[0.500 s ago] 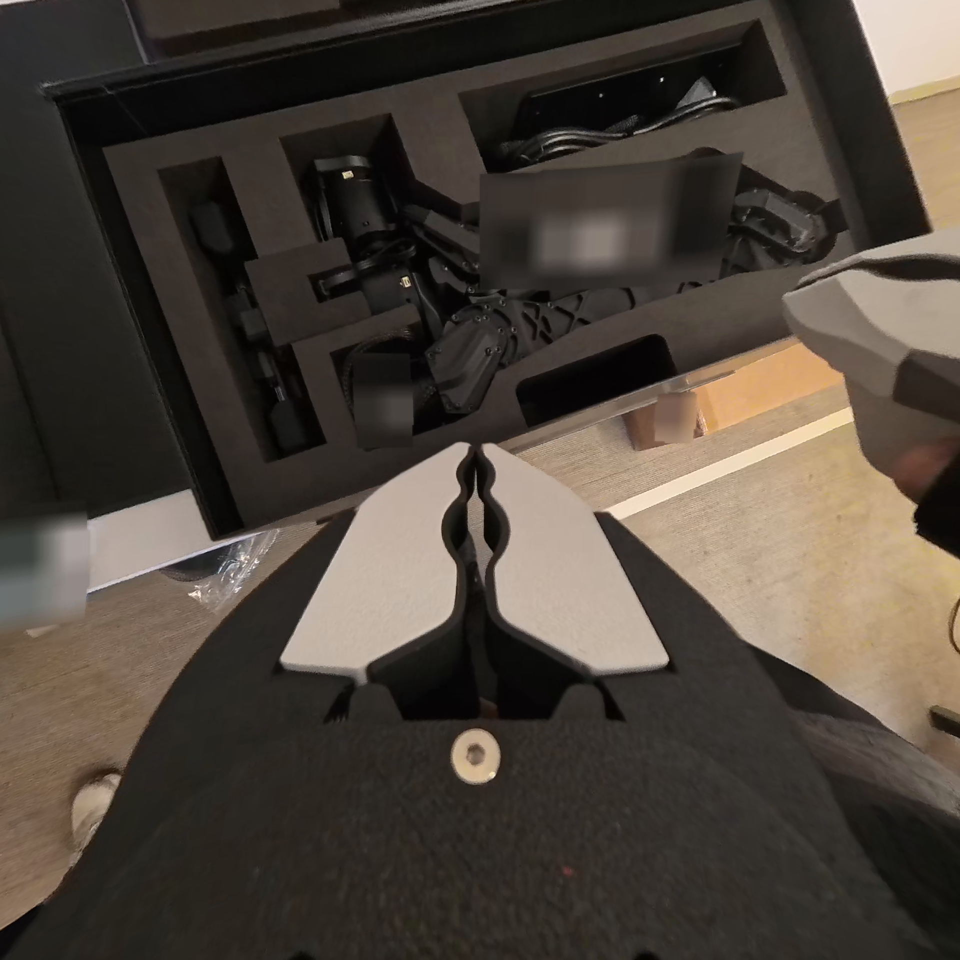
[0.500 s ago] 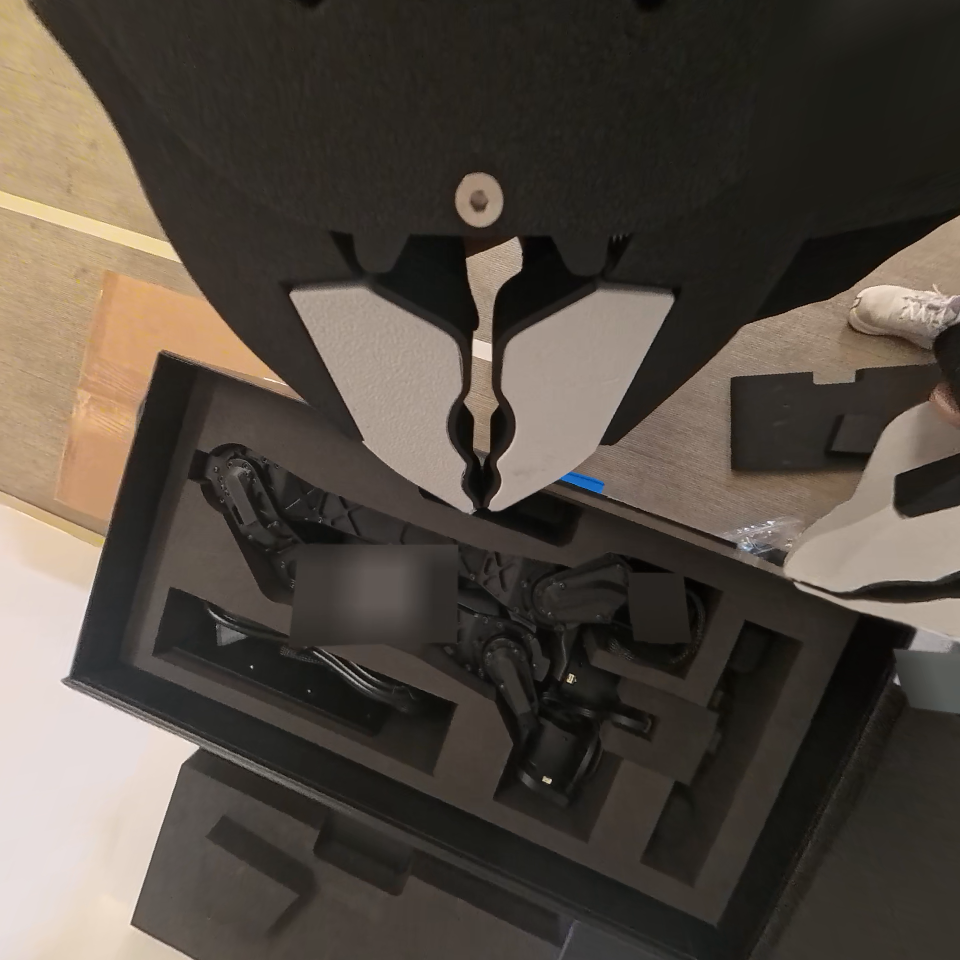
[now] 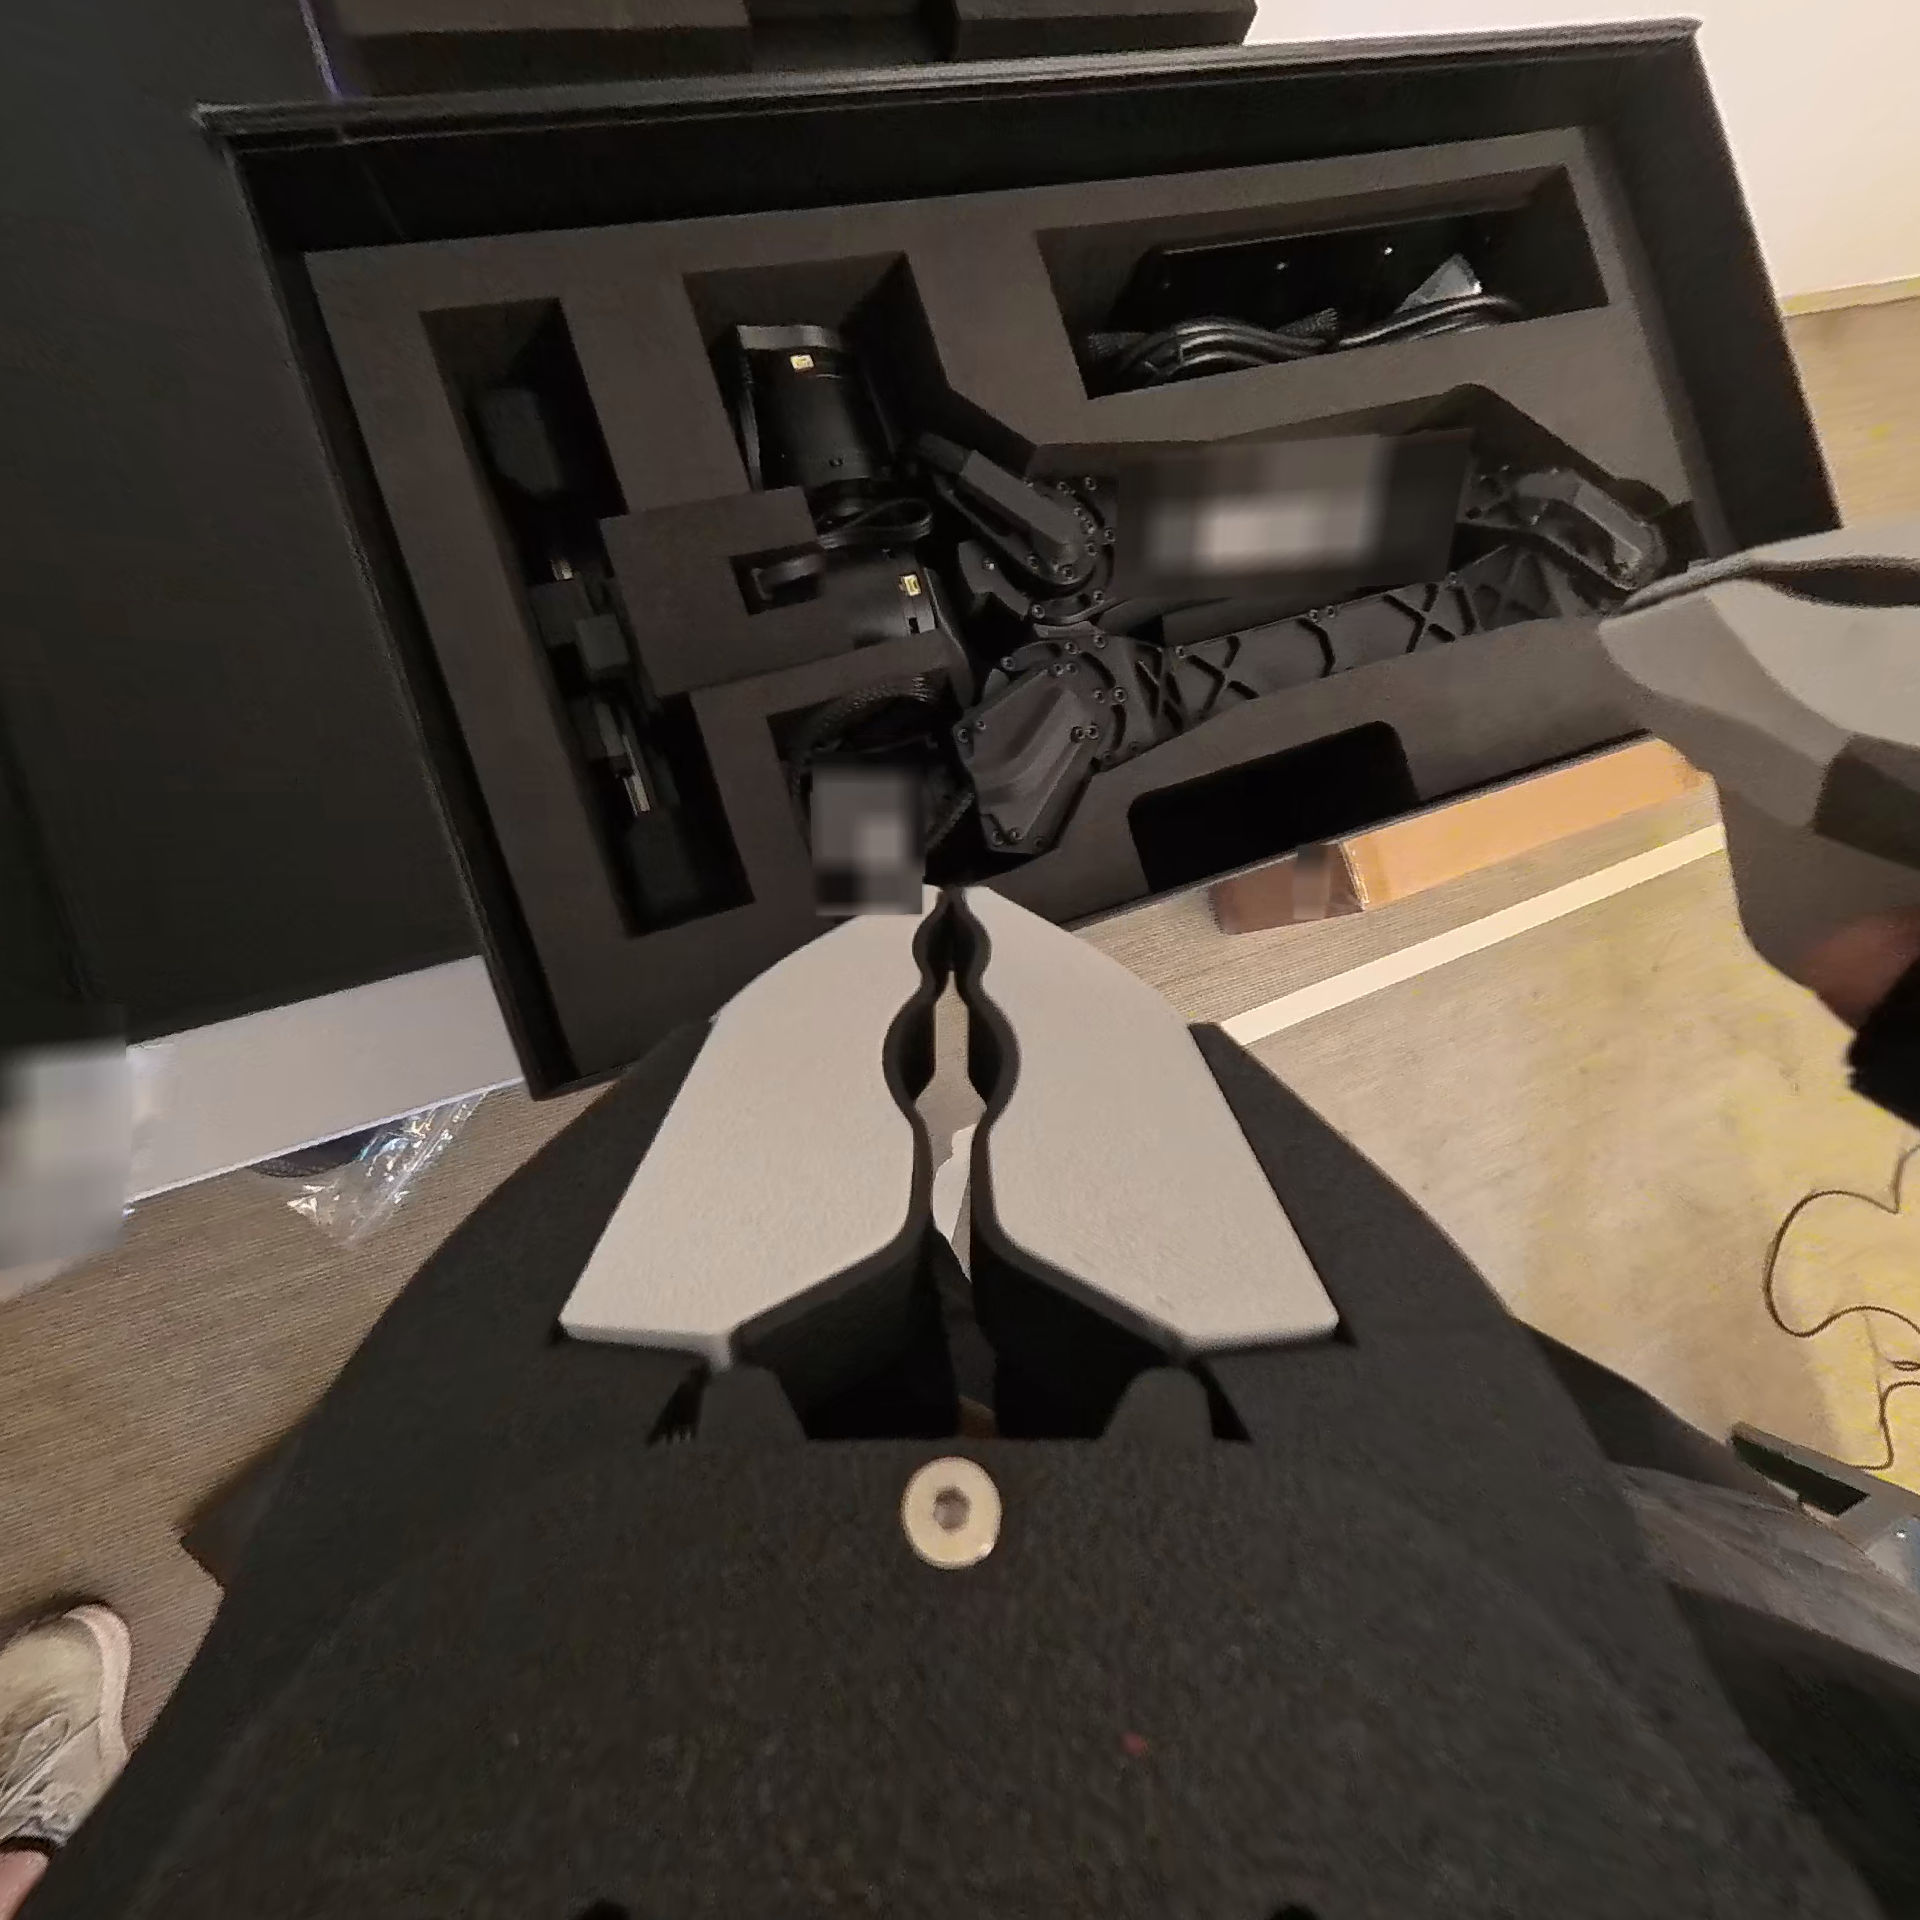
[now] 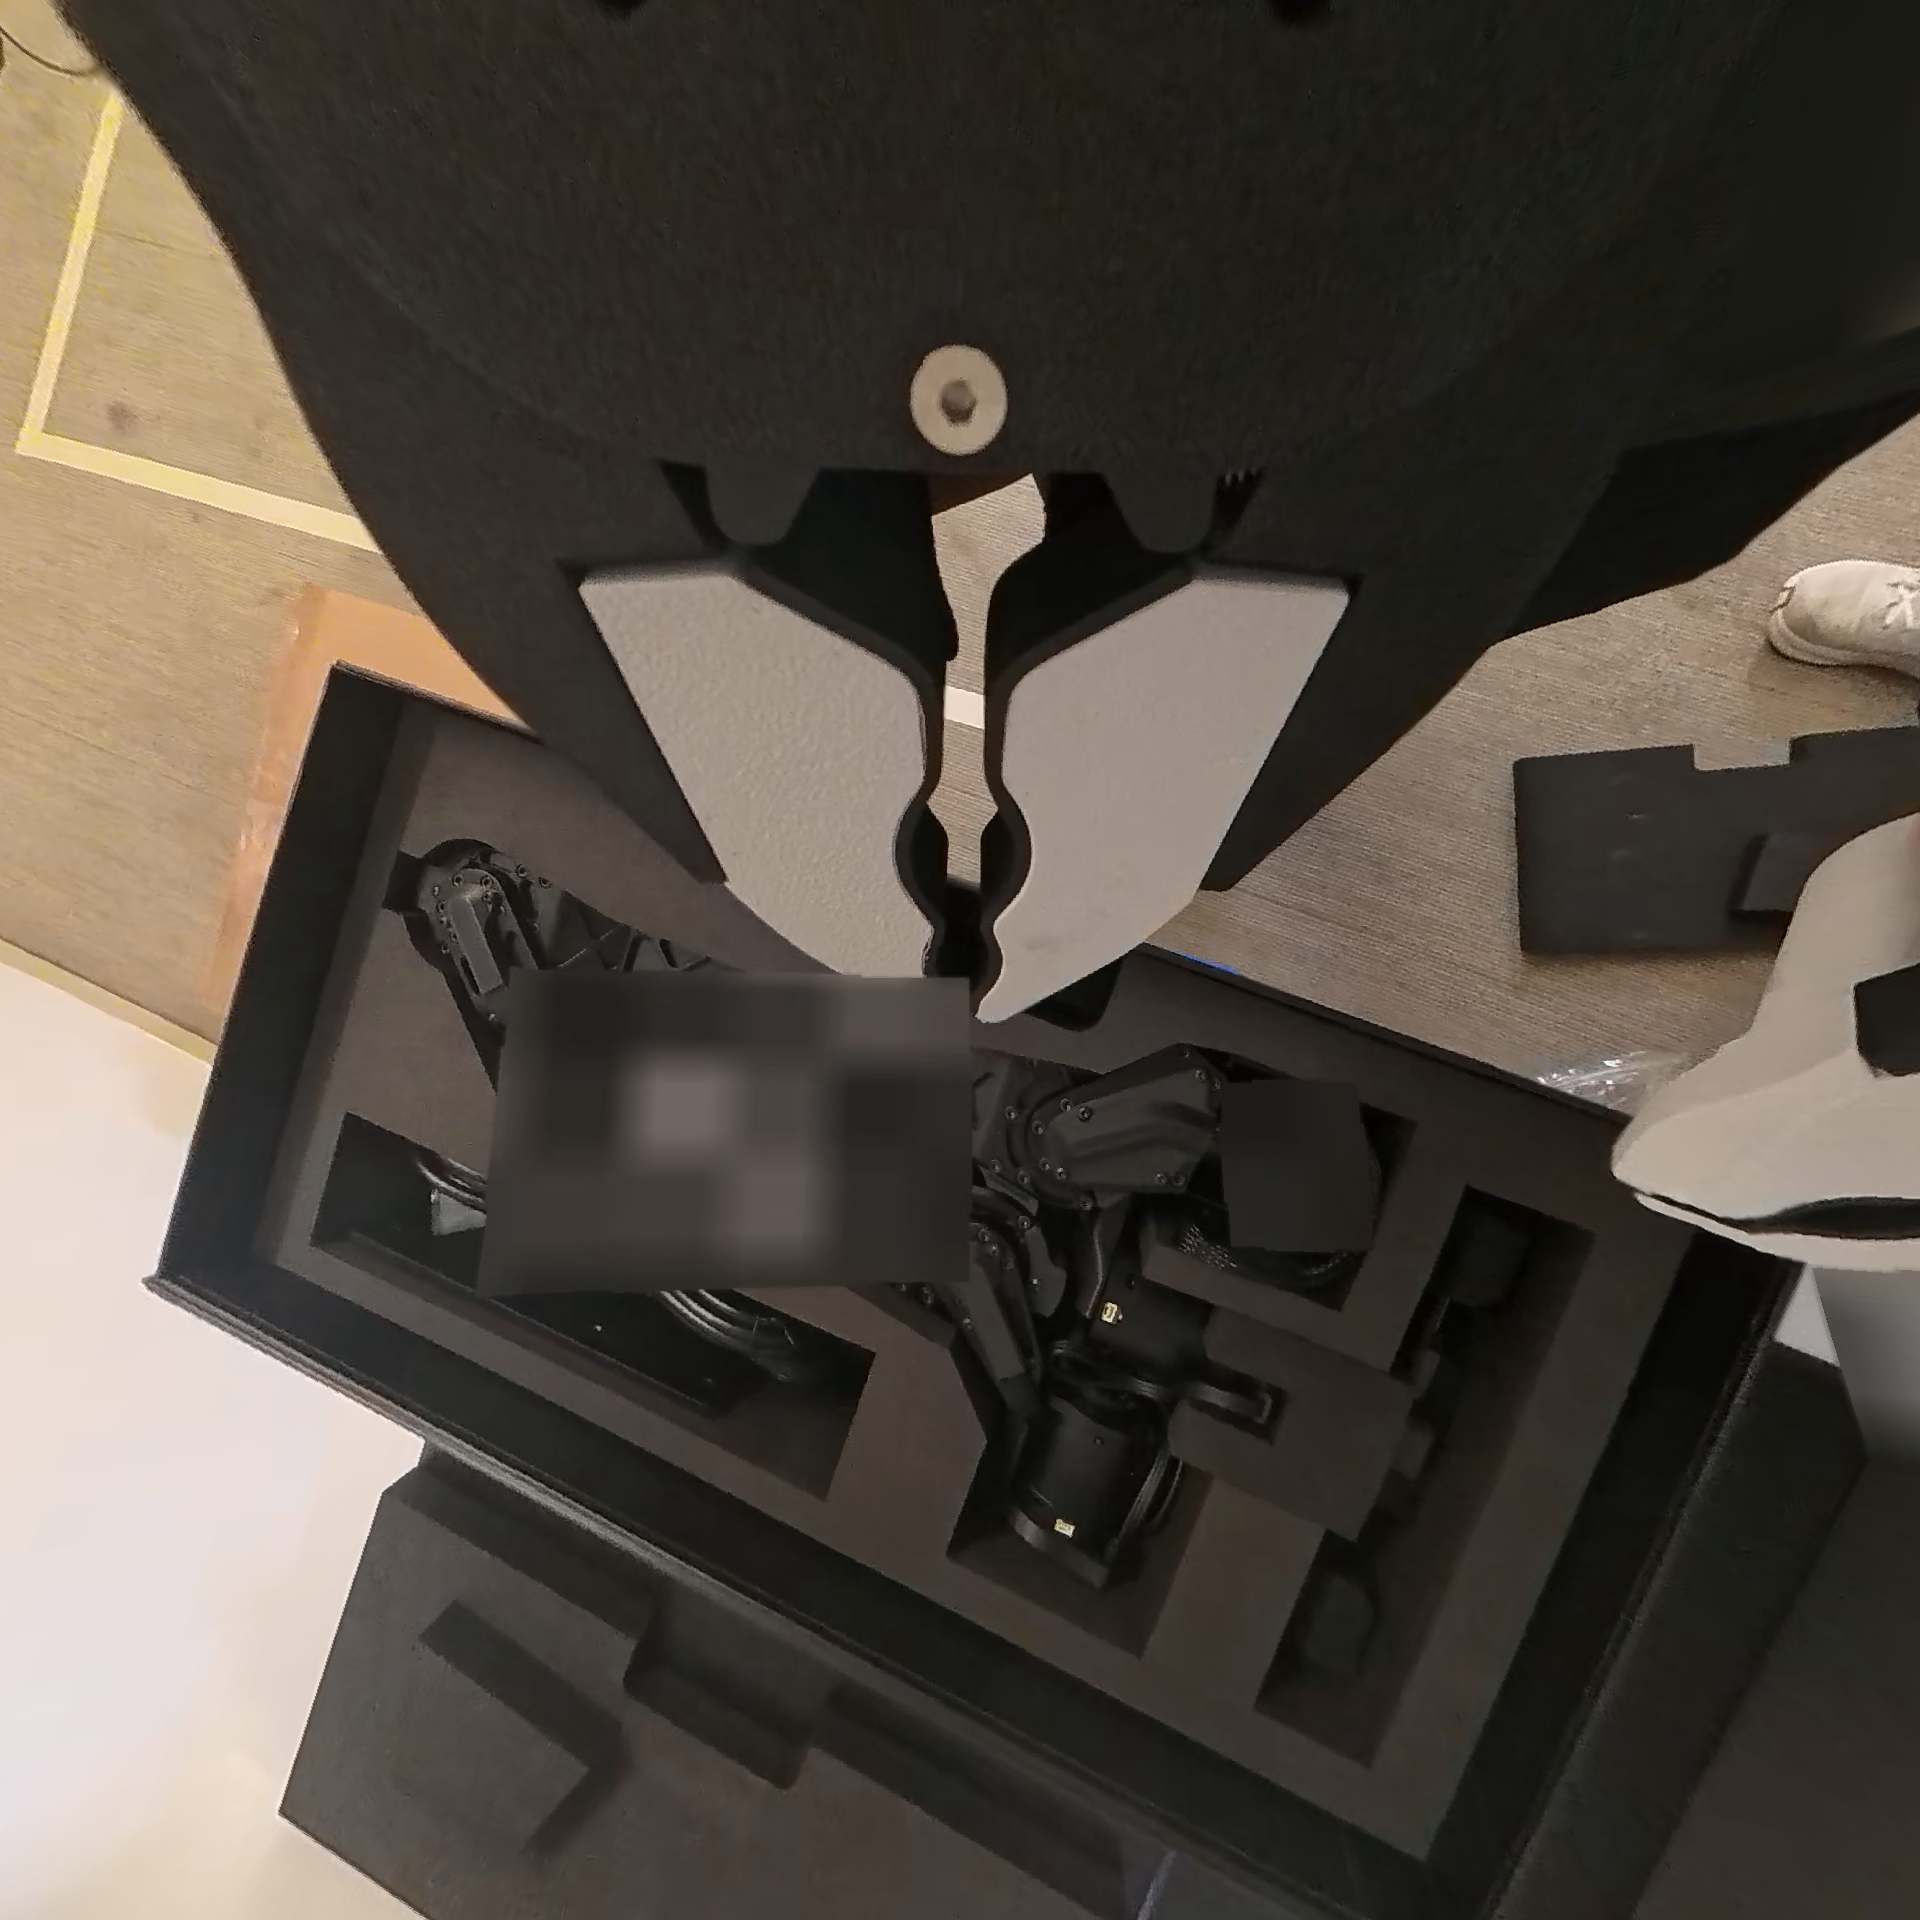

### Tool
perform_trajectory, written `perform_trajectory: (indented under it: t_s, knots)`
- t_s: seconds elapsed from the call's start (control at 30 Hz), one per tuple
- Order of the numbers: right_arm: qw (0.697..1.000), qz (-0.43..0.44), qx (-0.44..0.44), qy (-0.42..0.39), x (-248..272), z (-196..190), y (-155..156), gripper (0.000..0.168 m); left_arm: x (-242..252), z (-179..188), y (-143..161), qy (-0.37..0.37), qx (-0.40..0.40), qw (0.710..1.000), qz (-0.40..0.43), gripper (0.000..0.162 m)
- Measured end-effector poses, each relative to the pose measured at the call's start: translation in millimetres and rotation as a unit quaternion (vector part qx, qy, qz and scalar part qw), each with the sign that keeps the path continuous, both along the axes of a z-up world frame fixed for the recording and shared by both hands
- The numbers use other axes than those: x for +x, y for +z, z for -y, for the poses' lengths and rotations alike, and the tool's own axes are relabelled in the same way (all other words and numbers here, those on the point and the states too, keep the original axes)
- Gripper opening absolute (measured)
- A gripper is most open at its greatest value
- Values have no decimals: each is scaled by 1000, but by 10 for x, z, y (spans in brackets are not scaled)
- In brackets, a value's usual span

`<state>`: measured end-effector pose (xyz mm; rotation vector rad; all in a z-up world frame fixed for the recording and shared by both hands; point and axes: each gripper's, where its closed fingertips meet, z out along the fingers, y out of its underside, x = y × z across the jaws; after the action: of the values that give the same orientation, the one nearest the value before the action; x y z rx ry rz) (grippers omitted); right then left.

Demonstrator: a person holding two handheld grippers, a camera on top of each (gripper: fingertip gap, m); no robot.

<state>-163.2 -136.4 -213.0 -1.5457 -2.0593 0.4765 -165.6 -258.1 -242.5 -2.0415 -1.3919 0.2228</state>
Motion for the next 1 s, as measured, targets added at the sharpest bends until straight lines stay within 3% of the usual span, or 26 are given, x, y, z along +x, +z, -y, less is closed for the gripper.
perform_trajectory:
  t_s: [0.5,0.77,1.0]
  knots:
    - [999,-1,-39,1,-143,13,-46,0,-148,142,-45,17,-32,999,-3,0]
    - [997,1,-83,2,-124,-247,-98,0,-96,-121,-68,16,-60,998,2,0]
    - [994,-2,-106,22,-86,-731,-146,0,9,-598,-58,21,-100,995,1,0]
